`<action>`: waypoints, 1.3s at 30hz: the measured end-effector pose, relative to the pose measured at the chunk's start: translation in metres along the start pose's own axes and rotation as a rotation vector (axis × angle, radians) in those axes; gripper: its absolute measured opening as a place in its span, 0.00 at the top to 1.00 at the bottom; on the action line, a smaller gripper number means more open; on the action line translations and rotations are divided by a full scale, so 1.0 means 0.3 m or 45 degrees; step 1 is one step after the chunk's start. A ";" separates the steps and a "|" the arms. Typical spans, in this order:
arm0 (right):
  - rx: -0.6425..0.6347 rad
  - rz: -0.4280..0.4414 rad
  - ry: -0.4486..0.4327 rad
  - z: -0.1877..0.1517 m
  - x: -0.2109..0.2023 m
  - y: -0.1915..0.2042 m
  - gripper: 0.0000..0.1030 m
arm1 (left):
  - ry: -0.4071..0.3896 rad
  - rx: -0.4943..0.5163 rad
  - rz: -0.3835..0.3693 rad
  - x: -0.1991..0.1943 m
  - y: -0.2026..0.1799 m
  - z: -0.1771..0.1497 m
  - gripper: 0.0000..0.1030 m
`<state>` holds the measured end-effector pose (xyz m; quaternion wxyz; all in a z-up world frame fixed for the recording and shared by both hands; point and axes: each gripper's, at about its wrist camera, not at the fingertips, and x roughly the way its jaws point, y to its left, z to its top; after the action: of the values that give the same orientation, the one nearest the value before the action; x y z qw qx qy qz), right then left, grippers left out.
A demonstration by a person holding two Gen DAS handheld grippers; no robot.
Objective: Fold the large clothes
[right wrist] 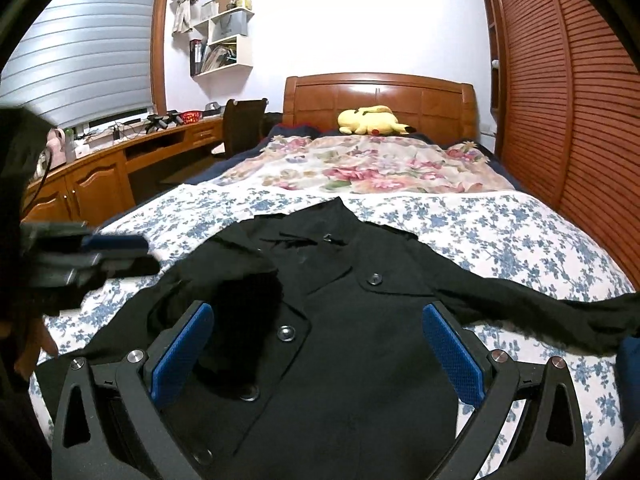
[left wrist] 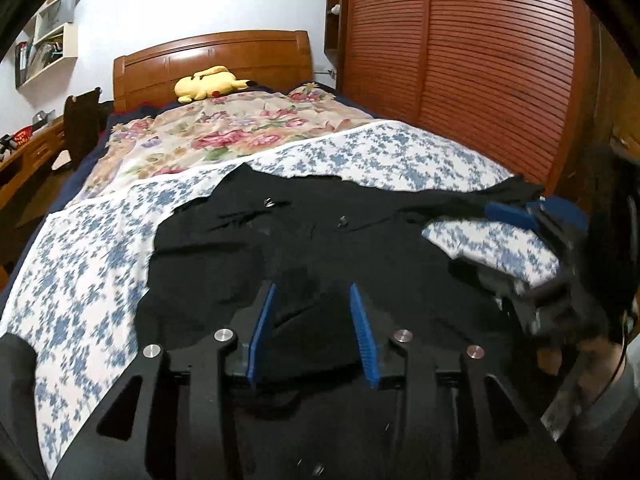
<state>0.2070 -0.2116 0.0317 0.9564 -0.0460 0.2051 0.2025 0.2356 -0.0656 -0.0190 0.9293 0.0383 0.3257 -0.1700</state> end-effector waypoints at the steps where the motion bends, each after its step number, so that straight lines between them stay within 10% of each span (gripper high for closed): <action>1: -0.003 0.008 0.001 0.000 0.007 0.000 0.00 | -0.003 -0.001 0.011 -0.010 0.006 -0.014 0.58; 16: -0.092 0.298 0.118 0.003 0.228 0.188 0.03 | -0.050 -0.169 0.226 -0.158 0.283 -0.269 0.43; 28: -0.185 0.412 0.331 -0.027 0.452 0.284 0.47 | -0.056 -0.237 0.286 -0.211 0.404 -0.354 0.42; 34: -0.196 0.385 0.357 -0.019 0.496 0.254 0.92 | -0.062 -0.247 0.286 -0.212 0.410 -0.363 0.42; 39: -0.189 0.386 0.272 0.000 0.466 0.242 0.98 | -0.069 -0.232 0.271 -0.199 0.387 -0.352 0.42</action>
<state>0.2941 -0.0936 -0.0262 0.8818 -0.1062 0.2945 0.3528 0.1690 0.0801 -0.0694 0.9501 -0.0166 0.3087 -0.0412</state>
